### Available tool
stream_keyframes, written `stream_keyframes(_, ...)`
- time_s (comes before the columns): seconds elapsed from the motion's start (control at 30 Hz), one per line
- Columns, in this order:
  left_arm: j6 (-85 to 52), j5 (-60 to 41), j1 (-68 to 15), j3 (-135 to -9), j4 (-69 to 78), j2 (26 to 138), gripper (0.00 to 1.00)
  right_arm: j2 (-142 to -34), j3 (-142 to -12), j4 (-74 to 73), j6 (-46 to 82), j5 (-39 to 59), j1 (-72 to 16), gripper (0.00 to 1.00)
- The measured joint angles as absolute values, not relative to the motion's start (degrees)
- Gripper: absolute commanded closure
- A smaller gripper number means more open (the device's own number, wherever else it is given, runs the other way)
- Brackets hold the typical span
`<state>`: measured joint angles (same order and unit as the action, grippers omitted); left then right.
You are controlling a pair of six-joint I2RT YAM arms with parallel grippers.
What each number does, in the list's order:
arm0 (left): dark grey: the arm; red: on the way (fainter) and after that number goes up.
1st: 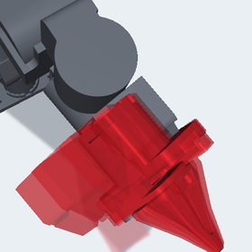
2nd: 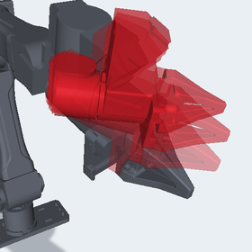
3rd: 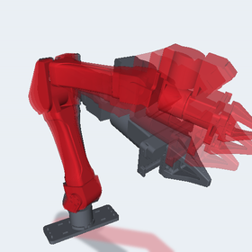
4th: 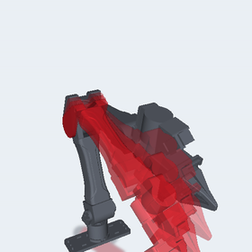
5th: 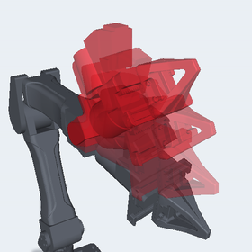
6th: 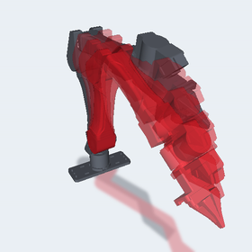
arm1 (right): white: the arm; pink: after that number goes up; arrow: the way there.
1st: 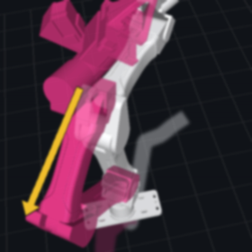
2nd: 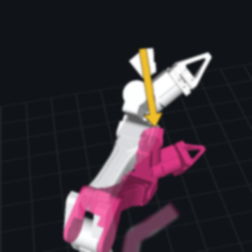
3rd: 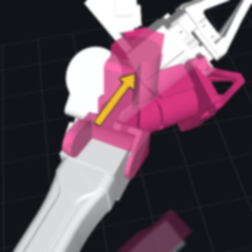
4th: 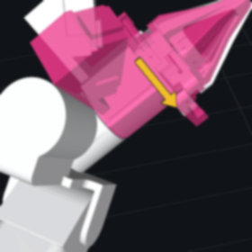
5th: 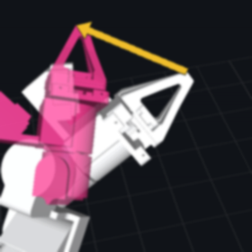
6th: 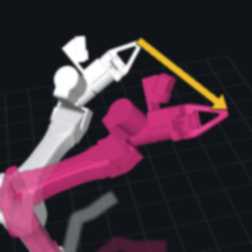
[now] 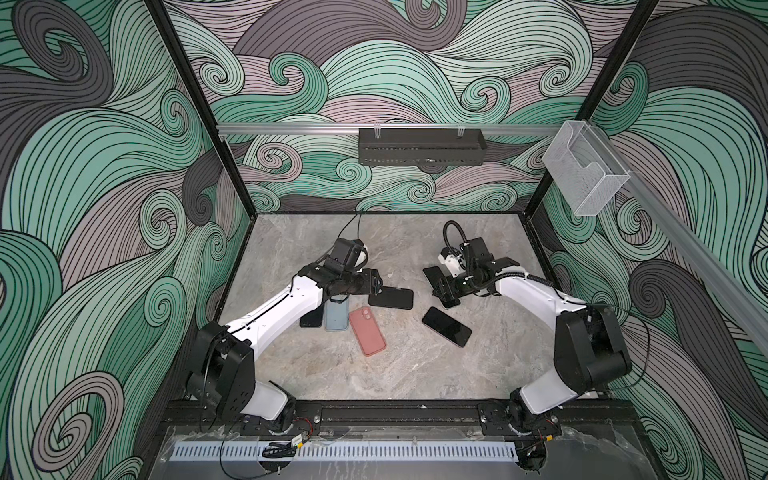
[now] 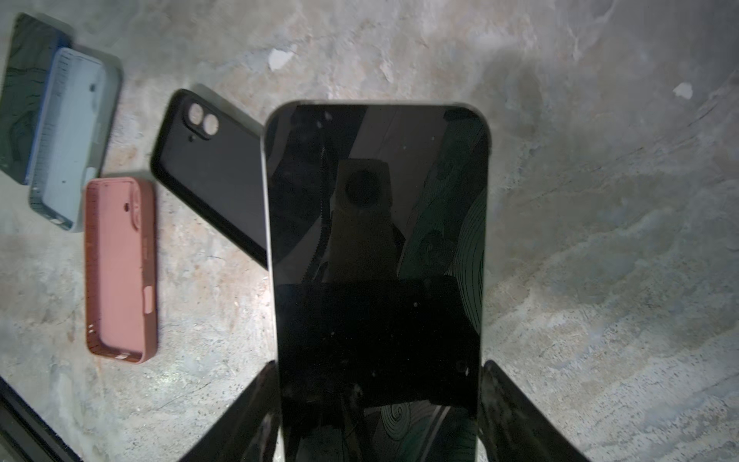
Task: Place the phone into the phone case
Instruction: 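Lower the right gripper onto the black phone and close on it, then lift the black phone with the right gripper while the left gripper reaches toward it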
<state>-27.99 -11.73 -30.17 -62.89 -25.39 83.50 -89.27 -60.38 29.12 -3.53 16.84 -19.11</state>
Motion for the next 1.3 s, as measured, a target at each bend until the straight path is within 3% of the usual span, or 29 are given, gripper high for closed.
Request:
stream_keyframes(0.77,-37.0,-35.3,-30.2,-68.9,-15.5,90.4,0.35,-76.6,-57.4,25.5,-6.9,15.1,-29.7,0.4)
stream_keyframes(1.3,-39.5,-40.1,-31.2,-71.5,-14.9,94.3,0.5,-74.5,-57.4,26.2,-8.4,13.1,-33.4,0.4)
